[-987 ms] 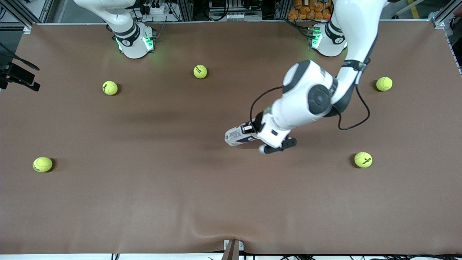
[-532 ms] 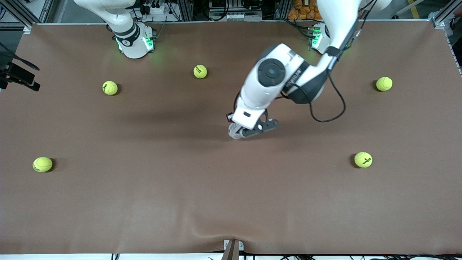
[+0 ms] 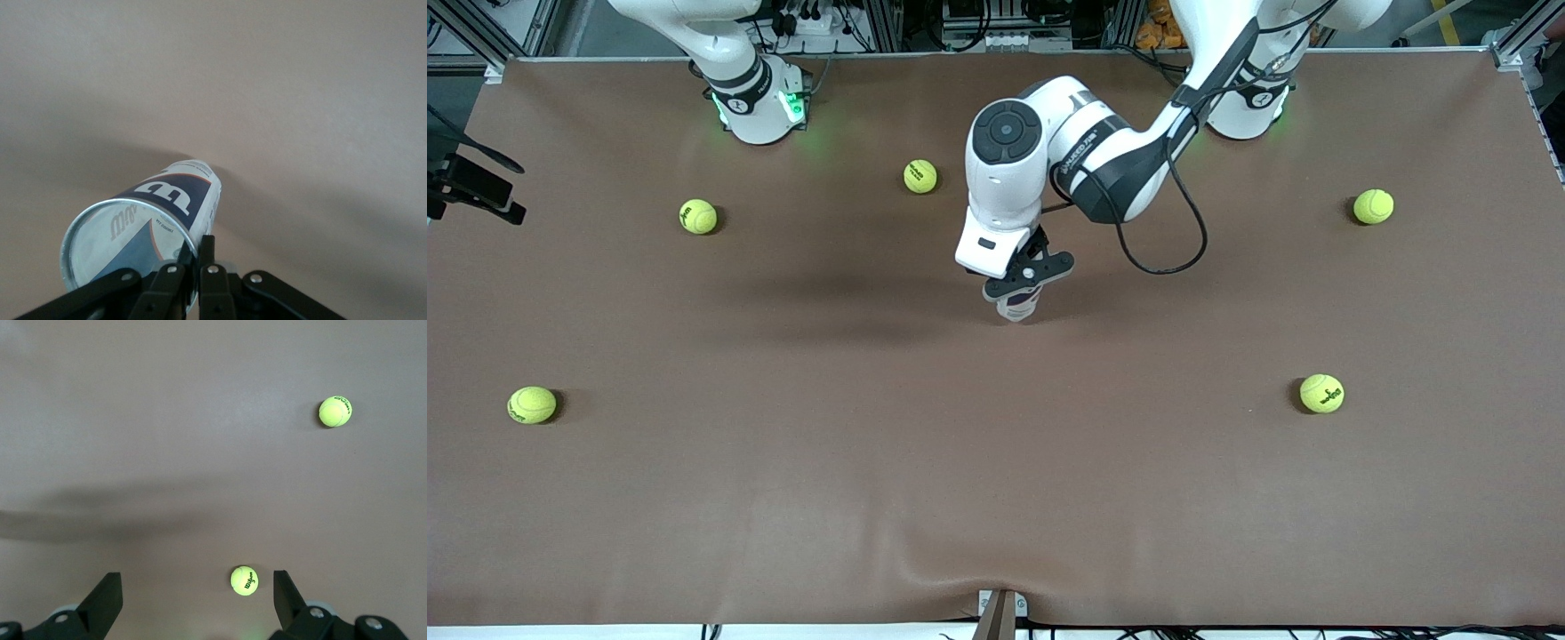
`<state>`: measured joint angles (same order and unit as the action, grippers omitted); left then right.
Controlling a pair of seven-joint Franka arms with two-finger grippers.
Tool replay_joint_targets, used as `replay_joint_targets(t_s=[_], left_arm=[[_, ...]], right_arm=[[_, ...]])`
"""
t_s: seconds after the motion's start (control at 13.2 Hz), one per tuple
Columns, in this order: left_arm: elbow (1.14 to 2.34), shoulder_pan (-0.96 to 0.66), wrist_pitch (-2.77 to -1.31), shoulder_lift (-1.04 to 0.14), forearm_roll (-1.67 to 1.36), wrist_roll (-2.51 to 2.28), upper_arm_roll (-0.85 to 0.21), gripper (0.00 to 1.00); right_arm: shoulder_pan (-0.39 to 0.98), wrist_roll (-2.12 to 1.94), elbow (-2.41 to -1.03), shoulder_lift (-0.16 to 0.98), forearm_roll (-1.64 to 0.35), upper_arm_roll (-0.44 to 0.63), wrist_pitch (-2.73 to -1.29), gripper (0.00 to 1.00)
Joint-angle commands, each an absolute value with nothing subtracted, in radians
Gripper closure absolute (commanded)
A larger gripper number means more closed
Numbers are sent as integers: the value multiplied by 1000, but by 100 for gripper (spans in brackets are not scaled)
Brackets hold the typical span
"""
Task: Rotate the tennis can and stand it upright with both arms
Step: 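Lower the upright can onto the table with the left gripper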
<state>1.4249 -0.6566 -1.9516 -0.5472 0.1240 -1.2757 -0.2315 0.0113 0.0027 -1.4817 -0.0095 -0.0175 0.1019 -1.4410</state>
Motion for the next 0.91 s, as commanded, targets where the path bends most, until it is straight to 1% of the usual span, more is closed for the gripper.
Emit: replay_joint_targets(t_s=[0.0, 0.84], left_arm=[[1358, -684, -1936, -601, 178, -1330, -222, 100], [1355, -686, -1956, -627, 172, -1327, -225, 100]], right_arm=[[-3, -6, -1477, -18, -11, 91, -1430, 0], [-3, -6, -1477, -18, -12, 91, -1430, 0]])
